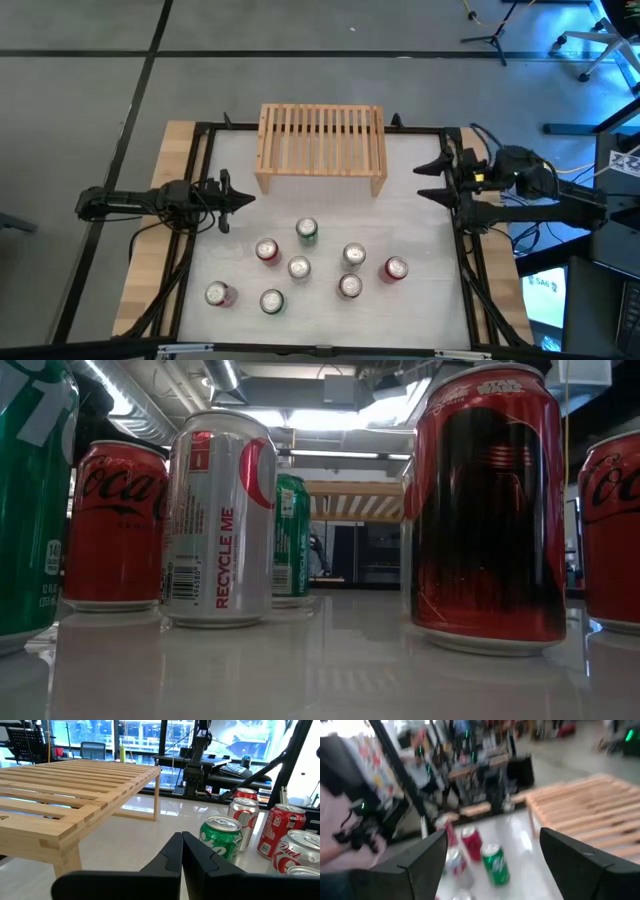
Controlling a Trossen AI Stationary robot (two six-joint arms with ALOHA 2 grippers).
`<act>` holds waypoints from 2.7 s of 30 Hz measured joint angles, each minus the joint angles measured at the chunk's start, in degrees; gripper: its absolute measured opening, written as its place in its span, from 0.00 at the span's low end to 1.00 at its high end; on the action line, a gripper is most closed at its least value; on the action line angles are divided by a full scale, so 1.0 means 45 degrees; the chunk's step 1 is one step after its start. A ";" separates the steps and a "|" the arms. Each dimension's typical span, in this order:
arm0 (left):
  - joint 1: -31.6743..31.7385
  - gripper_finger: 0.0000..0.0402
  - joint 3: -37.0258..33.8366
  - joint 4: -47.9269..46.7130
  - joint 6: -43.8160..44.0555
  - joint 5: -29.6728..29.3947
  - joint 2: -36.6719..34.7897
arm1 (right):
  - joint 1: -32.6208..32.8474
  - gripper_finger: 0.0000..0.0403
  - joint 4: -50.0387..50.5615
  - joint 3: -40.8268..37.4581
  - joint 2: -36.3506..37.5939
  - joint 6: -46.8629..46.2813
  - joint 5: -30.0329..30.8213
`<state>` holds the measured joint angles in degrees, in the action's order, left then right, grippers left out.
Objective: Place canned beverage on shelf
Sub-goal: Put the right red black soda can on the shelf
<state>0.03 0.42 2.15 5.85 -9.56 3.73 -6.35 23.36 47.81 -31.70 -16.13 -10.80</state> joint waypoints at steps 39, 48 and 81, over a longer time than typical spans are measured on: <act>0.0001 0.00 -0.0002 0.0005 0.0000 0.0000 0.0000 | 0.8701 0.78 0.4880 0.3653 -0.7817 -0.3024 0.3967; -0.0004 0.00 0.0002 0.0000 0.0000 0.0000 0.0004 | 0.9107 0.78 0.5920 0.3653 -0.9092 -0.3033 0.3886; -0.0004 0.00 0.0002 0.0004 0.0000 0.0000 0.0000 | 0.9073 0.78 0.6554 0.3692 -1.2031 -0.3027 0.3034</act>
<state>0.01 0.42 2.17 5.85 -9.56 3.73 34.48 52.85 64.42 -85.84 -29.75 2.85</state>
